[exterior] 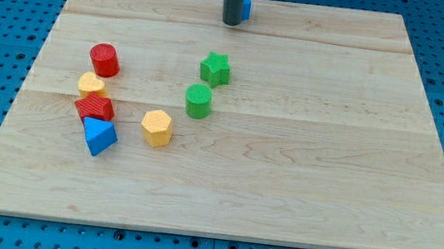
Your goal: Push the blue triangle closer to blue cube
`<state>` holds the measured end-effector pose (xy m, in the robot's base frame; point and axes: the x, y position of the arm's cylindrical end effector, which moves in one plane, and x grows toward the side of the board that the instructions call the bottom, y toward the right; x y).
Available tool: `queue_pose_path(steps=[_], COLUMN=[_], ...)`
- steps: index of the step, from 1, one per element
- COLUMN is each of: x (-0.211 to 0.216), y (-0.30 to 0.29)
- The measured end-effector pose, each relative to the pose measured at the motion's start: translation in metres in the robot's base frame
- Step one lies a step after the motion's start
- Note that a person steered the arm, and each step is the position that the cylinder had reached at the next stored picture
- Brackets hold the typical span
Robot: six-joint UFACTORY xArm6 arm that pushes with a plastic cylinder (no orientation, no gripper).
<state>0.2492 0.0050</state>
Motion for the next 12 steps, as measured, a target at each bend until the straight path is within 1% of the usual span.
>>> queue_pose_path(steps=[1, 2, 3, 4, 5, 6, 7, 8, 10, 11, 12], x=[0.051, 0.115, 0.2, 0.289, 0.34, 0.336, 0.318, 0.282, 0.253, 0.203, 0.164], y=[0.005, 0.04, 0.058, -0.014, -0.124, -0.181, -0.187, -0.184, -0.124, -0.122, -0.102])
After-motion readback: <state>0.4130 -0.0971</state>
